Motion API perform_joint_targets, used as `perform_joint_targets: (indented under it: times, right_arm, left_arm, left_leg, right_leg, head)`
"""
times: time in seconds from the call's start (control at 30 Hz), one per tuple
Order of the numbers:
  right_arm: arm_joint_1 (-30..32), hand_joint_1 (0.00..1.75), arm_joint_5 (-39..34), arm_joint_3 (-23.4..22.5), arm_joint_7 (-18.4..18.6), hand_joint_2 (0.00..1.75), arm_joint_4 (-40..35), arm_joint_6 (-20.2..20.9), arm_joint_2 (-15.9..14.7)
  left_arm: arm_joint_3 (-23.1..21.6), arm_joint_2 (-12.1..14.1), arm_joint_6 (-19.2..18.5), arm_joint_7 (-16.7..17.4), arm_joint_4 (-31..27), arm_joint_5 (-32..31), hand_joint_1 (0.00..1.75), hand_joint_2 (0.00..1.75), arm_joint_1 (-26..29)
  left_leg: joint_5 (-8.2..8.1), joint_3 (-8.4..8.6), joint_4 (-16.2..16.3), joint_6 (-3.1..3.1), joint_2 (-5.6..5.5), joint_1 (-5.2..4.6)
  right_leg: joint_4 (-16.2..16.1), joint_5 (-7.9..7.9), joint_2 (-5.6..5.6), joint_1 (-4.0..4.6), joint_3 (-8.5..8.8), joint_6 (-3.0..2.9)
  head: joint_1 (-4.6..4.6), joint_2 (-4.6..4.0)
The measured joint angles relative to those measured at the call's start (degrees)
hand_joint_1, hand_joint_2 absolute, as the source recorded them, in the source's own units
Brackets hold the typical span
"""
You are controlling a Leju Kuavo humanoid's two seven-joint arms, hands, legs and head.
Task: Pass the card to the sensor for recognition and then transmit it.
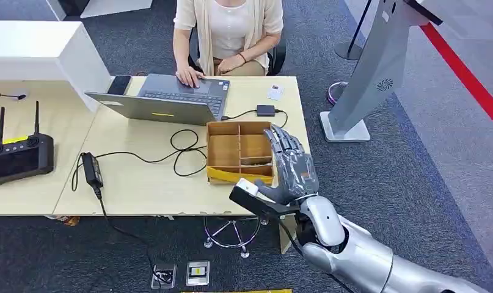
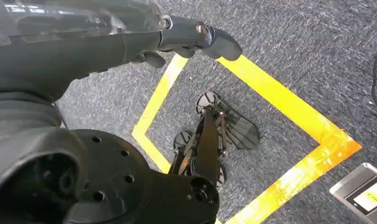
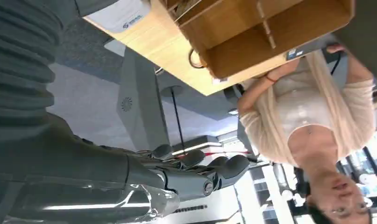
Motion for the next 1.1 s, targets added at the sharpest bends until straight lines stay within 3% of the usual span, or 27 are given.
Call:
perform_joint_targets:
  times: [0.27,0.57,1.1]
  right_arm:
    - [-0.1,0.00,-0.5,-0.5,-4.6,1.75,3.3,3.9,4.0]
    - [-3.7,0.00,2.3,-0.1,-5.4,1.75,9.6,7.6,7.6]
    - [-7.6,0.00,-8.7,1.2,-7.6,1.75,19.8,8.6,11.3]
  left_arm:
    - [-1.7,0.0,0.2,0.0,-0.5,0.7,0.00,0.00,-0.4]
    - [-5.1,0.1,0.7,1.5,-0.9,0.3,0.00,0.00,-1.4]
    - [-9.2,0.6,0.5,2.1,-1.3,2.2,0.00,0.00,-1.8]
  left_leg:
    - [0.01,-0.02,0.0,0.00,-0.02,0.00]
    - [0.01,-0.02,0.0,0.00,-0.02,0.00]
    - [0.01,-0.02,0.0,-0.01,-0.03,0.00]
  right_leg:
    - [0.0,0.00,-0.04,0.00,0.00,0.00]
    - [0.0,0.00,-0.03,0.00,0.00,0.00]
    - [0.0,0.00,-0.04,0.00,-0.01,-0.01]
  head:
    - [0.02,0.00]
    - [0.00,0.00]
    - [0.04,0.00]
